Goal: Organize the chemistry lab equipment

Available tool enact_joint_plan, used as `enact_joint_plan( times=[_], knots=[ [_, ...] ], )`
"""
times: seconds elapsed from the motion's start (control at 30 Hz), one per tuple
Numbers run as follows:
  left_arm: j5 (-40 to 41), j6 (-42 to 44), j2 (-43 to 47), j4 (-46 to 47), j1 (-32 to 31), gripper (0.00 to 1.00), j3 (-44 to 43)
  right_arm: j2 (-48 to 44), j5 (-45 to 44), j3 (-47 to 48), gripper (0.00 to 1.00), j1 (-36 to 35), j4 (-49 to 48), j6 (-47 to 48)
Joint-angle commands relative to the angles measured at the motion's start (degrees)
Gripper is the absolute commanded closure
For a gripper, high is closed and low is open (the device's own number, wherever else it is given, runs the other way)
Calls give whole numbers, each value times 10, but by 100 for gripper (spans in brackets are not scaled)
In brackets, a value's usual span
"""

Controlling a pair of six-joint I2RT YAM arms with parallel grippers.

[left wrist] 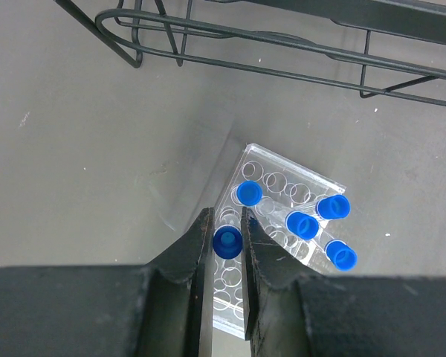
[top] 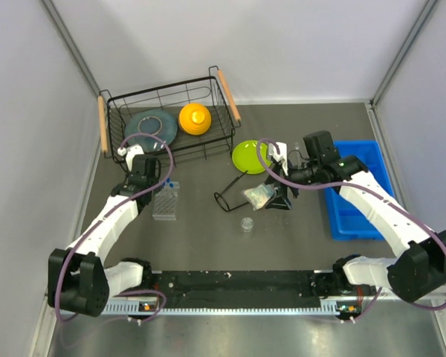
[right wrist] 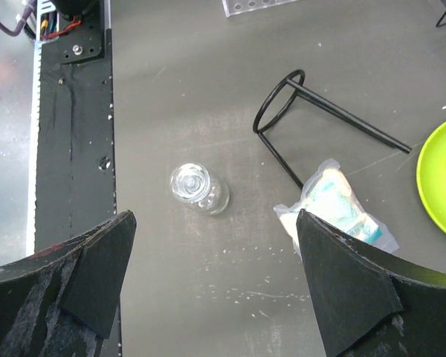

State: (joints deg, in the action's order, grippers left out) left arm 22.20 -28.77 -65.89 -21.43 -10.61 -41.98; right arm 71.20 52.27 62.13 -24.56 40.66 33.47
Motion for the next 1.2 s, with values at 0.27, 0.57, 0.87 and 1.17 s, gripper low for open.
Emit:
enact_joint_plan(
  times=[0.27, 0.57, 0.87, 1.17],
  knots=[
    [1, -5, -12, -3, 2, 91, 1, 4, 20, -6, 10, 7, -18, 15],
    [-8, -10, -20, -5, 2, 89, 6, 3, 22, -6, 10, 9, -18, 15],
    [-11, -17, -42, 7, 2, 80, 12, 2, 27, -7, 10, 17, -18, 15],
    [-11, -22, -2, -15, 2, 56, 5, -3, 35, -9, 10, 32, -18, 17]
  ],
)
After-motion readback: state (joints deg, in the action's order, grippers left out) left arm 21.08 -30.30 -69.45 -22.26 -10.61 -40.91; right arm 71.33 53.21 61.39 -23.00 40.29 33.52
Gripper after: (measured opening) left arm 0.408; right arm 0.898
